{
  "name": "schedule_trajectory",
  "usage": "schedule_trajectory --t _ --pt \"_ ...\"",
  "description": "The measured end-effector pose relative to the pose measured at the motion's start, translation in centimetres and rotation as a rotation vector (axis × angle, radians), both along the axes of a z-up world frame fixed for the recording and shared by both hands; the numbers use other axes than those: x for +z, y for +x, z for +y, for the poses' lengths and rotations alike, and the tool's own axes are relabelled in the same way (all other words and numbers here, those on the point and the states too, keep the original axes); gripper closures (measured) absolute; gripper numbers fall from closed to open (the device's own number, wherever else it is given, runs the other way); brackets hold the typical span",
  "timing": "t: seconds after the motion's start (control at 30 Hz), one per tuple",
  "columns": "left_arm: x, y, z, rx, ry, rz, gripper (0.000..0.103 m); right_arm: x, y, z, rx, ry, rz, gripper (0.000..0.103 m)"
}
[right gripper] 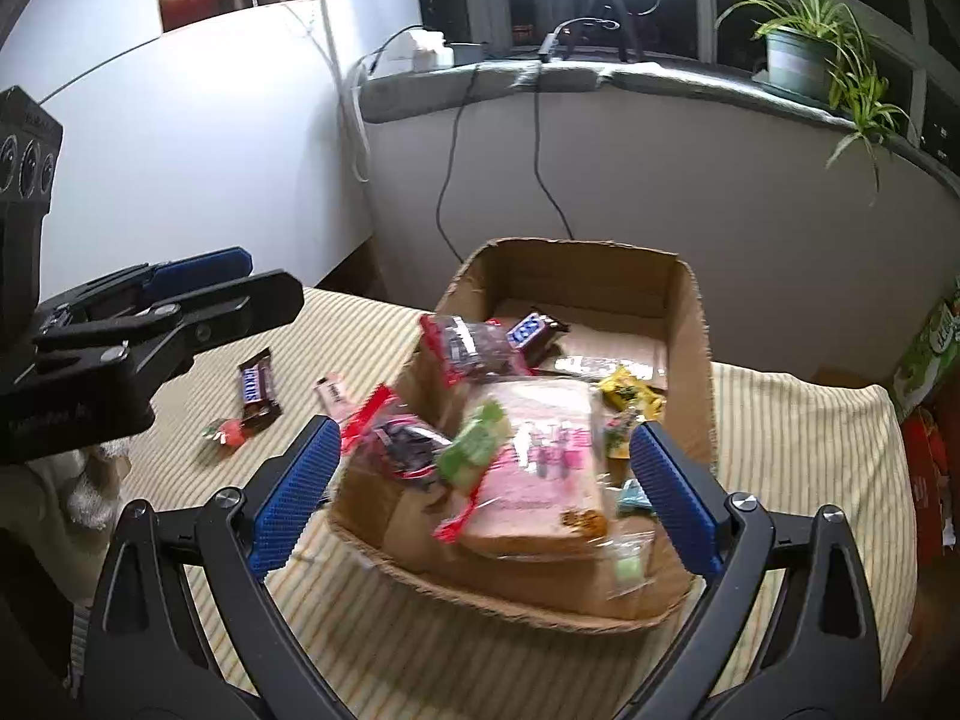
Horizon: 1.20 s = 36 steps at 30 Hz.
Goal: Organize snacks
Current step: 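Withdraw both open tools from the box toward the candies on the bed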
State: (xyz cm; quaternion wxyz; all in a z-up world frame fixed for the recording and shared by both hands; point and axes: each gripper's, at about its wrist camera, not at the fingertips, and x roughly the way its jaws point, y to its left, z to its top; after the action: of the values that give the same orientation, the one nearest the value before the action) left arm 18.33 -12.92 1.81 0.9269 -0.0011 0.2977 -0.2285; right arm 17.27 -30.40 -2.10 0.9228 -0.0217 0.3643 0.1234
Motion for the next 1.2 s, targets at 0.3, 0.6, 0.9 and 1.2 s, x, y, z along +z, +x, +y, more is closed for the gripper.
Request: schedule_trajectory --t 0.3,0.6,0.9,1.2 --pt "-0.3 -1.8 3.1 0.042 -0.010 -0.003 0.034 -0.2 -1.7 3.3 0.059 -0.006 0.004 0.004" --pt "-2.3 -3.3 8.9 0.136 -0.032 0.034 0.034 -0.9 -3.7 6.7 0.144 -0.007 -0.005 0.004" --pt "-6.6 -4.8 14.4 0.223 -0.033 0.136 0.042 -3.6 -4.3 10.0 0.236 -0.001 0.049 0.016" --pt "-9.2 -4.7 14.5 0.187 -0.023 0.190 0.050 -7.2 -3.3 12.8 0.254 -0.054 0.102 0.037"
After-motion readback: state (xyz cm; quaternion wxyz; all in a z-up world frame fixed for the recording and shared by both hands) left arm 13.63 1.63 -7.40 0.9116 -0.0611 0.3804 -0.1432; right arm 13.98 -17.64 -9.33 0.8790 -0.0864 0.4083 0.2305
